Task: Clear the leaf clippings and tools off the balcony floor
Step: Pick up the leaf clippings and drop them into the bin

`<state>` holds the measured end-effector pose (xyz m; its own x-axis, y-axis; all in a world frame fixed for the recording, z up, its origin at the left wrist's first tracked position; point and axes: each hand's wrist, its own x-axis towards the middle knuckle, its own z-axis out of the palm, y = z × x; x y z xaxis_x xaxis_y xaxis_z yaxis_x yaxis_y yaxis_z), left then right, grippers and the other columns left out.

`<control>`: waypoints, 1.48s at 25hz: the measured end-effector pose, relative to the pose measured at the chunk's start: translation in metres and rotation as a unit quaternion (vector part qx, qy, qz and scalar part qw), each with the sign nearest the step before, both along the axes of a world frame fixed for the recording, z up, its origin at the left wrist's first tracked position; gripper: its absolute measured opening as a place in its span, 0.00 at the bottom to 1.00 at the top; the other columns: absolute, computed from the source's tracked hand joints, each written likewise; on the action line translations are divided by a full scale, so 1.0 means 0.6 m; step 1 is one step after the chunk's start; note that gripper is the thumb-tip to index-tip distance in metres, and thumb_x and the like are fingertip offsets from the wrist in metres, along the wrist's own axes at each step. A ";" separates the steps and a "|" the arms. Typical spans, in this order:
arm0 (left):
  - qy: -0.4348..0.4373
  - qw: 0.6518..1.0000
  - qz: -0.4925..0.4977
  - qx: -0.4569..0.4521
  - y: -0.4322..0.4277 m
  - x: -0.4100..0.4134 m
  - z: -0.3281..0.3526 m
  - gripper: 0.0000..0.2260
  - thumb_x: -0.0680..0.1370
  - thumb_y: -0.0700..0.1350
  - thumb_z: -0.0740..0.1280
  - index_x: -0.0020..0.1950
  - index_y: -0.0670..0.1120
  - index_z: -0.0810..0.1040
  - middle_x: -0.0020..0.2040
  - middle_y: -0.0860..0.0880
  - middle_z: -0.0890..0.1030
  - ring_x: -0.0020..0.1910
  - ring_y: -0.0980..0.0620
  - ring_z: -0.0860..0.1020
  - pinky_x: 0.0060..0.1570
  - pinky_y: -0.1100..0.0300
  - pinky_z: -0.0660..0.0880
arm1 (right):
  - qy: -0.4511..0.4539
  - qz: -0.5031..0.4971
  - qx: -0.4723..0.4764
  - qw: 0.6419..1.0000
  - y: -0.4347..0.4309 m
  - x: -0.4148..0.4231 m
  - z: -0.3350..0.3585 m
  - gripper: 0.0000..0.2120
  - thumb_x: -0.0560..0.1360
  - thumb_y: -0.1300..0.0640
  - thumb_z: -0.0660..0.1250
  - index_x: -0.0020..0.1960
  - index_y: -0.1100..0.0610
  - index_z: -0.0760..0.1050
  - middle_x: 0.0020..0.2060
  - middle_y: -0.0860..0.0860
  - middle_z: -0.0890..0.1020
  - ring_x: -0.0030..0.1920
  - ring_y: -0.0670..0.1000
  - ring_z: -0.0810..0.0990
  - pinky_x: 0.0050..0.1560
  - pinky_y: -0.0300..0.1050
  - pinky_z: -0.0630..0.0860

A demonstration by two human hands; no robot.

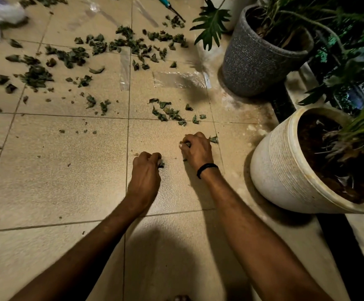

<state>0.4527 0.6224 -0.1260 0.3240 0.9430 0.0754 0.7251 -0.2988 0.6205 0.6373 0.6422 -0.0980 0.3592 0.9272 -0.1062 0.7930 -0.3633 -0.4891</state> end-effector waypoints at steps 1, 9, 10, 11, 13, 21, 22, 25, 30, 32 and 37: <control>0.008 1.000 -0.007 0.004 -0.005 0.000 0.001 0.09 0.82 0.37 0.61 0.58 0.45 0.78 0.51 0.42 0.75 0.49 0.44 0.72 0.46 0.56 0.68 | 0.002 -0.017 0.012 1.000 0.002 0.000 0.001 0.06 0.75 0.56 0.70 0.49 0.57 0.82 0.47 0.53 0.79 0.47 0.50 0.76 0.42 0.35 0.64; -0.015 1.000 -0.015 0.004 0.004 0.025 -0.005 0.05 0.83 0.40 0.61 0.52 0.45 0.77 0.49 0.44 0.74 0.48 0.49 0.68 0.45 0.57 0.63 | 0.145 -0.225 0.021 0.963 -0.018 0.130 0.065 0.03 0.71 0.59 0.74 0.42 0.51 0.83 0.42 0.46 0.85 0.47 0.47 0.83 0.51 0.41 0.80; -0.025 1.000 -0.018 -0.003 0.005 0.037 -0.003 0.05 0.83 0.40 0.61 0.53 0.45 0.77 0.48 0.45 0.74 0.48 0.47 0.69 0.45 0.57 0.64 | 0.117 -0.190 -0.002 0.975 -0.018 0.135 0.063 0.05 0.72 0.58 0.73 0.47 0.51 0.83 0.47 0.48 0.85 0.51 0.48 0.82 0.57 0.43 0.79; -0.029 0.999 -0.031 -0.007 0.003 0.051 0.000 0.06 0.83 0.39 0.61 0.55 0.46 0.76 0.49 0.45 0.74 0.49 0.46 0.71 0.44 0.56 0.65 | 0.093 -0.144 -0.027 0.985 -0.018 0.133 0.054 0.10 0.73 0.58 0.73 0.53 0.52 0.83 0.52 0.49 0.84 0.55 0.49 0.80 0.62 0.42 0.75; -0.019 0.997 -0.079 -0.015 -0.005 0.083 0.008 0.15 0.82 0.36 0.59 0.67 0.48 0.71 0.53 0.45 0.74 0.53 0.45 0.70 0.46 0.52 0.71 | 0.045 -0.061 -0.055 0.996 -0.021 0.122 0.033 0.16 0.75 0.58 0.71 0.63 0.53 0.79 0.59 0.53 0.80 0.61 0.52 0.76 0.64 0.38 0.67; 0.099 0.974 -0.179 0.100 0.000 0.119 -0.005 0.08 0.82 0.46 0.64 0.60 0.46 0.74 0.54 0.45 0.75 0.50 0.47 0.71 0.44 0.57 0.70 | -0.030 -0.006 0.000 1.000 -0.029 0.093 0.001 0.14 0.75 0.60 0.71 0.60 0.58 0.81 0.51 0.55 0.77 0.52 0.53 0.76 0.51 0.33 0.65; 0.080 0.980 -0.170 0.072 0.002 0.119 -0.010 0.08 0.83 0.43 0.63 0.61 0.46 0.73 0.55 0.45 0.73 0.51 0.47 0.70 0.45 0.57 0.68 | -0.039 -0.012 0.018 0.999 -0.029 0.090 -0.003 0.11 0.75 0.60 0.70 0.56 0.58 0.83 0.49 0.55 0.79 0.51 0.53 0.78 0.49 0.33 0.65; 0.005 0.996 -0.085 0.009 0.013 0.120 -0.007 0.13 0.78 0.31 0.60 0.57 0.47 0.73 0.52 0.46 0.71 0.51 0.49 0.68 0.44 0.57 0.68 | 0.042 -0.098 0.046 0.993 -0.026 0.102 -0.005 0.05 0.73 0.61 0.71 0.47 0.56 0.85 0.43 0.52 0.85 0.45 0.49 0.82 0.49 0.36 0.74; -0.060 0.998 0.018 -0.007 0.102 0.119 0.015 0.12 0.75 0.30 0.57 0.50 0.46 0.69 0.47 0.44 0.74 0.46 0.46 0.71 0.45 0.55 0.66 | 0.439 -0.332 0.110 0.827 -0.041 0.141 0.031 0.06 0.73 0.70 0.71 0.43 0.59 0.80 0.39 0.55 0.83 0.35 0.48 0.79 0.36 0.36 0.79; -0.011 0.999 -0.013 0.033 0.118 0.132 0.016 0.08 0.80 0.35 0.57 0.57 0.41 0.72 0.51 0.41 0.75 0.48 0.45 0.71 0.51 0.51 0.69 | 0.420 -0.330 0.107 0.839 -0.046 0.146 0.034 0.07 0.73 0.69 0.71 0.42 0.59 0.81 0.37 0.54 0.82 0.34 0.47 0.79 0.34 0.36 0.79; 0.164 0.977 -0.110 0.081 0.117 0.174 -0.002 0.17 0.84 0.53 0.58 0.65 0.43 0.70 0.60 0.42 0.74 0.53 0.45 0.73 0.53 0.53 0.72 | 0.418 -0.314 0.084 0.848 -0.054 0.128 0.023 0.06 0.72 0.69 0.72 0.42 0.59 0.81 0.36 0.53 0.83 0.34 0.47 0.80 0.36 0.36 0.79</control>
<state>0.5571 0.6924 -0.1272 0.5489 0.8324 0.0762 0.7847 -0.5445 0.2962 0.7139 0.6098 -0.0842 0.6525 0.6080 -0.4523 -0.1810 -0.4546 -0.8721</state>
